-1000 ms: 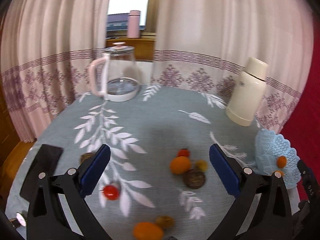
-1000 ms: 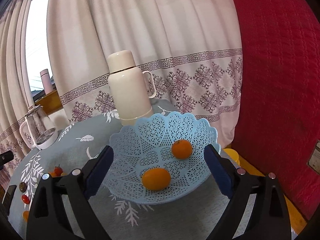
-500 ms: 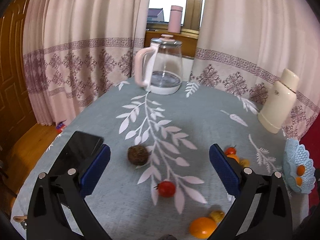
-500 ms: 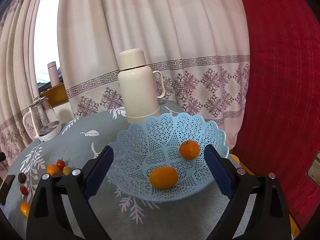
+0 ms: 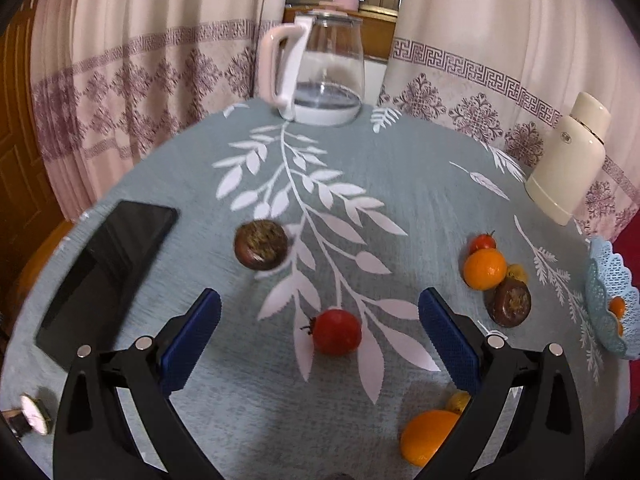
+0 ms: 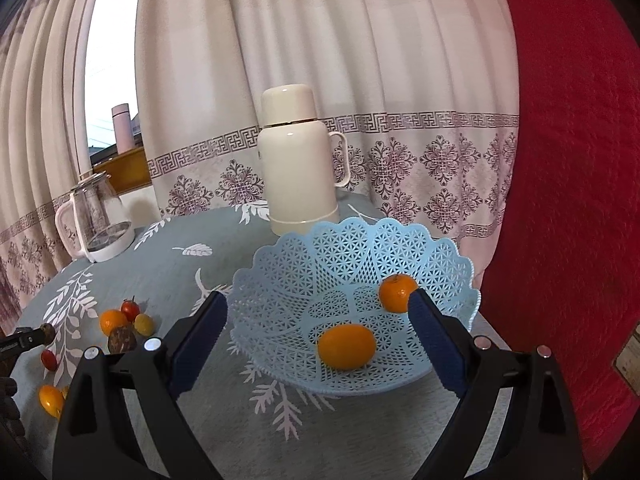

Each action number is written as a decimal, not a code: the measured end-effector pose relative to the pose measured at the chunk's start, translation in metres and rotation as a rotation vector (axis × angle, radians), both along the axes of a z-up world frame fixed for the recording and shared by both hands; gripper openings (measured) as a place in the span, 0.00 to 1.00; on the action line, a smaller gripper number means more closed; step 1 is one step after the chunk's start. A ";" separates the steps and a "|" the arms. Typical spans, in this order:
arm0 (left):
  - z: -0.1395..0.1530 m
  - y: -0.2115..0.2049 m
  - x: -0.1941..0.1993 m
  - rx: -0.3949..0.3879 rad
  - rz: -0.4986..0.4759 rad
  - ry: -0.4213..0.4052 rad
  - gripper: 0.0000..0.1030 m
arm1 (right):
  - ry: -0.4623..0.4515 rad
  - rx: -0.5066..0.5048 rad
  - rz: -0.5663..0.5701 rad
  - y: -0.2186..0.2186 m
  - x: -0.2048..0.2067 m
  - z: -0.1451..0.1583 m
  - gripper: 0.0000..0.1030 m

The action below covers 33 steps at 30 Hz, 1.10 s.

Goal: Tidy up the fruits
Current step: 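Grasp the red tomato with the left tool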

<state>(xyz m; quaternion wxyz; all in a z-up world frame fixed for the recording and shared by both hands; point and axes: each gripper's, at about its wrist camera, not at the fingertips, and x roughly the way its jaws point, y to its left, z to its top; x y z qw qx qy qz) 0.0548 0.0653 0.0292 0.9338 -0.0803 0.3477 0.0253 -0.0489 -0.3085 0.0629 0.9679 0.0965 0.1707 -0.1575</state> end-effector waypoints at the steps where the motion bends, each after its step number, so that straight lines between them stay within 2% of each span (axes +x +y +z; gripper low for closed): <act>1: -0.003 0.001 0.002 -0.011 -0.006 0.009 0.94 | 0.002 -0.001 0.003 0.000 0.000 0.000 0.89; 10: -0.023 0.001 0.012 -0.053 -0.051 0.072 0.58 | 0.027 -0.034 0.031 0.009 0.005 -0.001 0.89; 16: -0.026 0.001 0.012 -0.062 -0.059 0.077 0.47 | 0.048 -0.061 0.047 0.016 0.008 -0.003 0.89; 18: -0.026 0.000 0.011 -0.060 -0.063 0.075 0.47 | 0.058 -0.067 0.050 0.018 0.010 -0.004 0.89; 21: -0.026 -0.002 0.010 -0.064 -0.076 0.072 0.36 | 0.082 -0.056 0.063 0.018 0.014 -0.005 0.89; 25: -0.025 0.003 0.008 -0.098 -0.077 0.060 0.33 | 0.087 -0.021 0.114 0.030 0.009 0.001 0.89; 33: -0.020 0.011 0.000 -0.126 -0.043 0.007 0.33 | 0.166 0.122 0.385 0.092 0.005 -0.010 0.89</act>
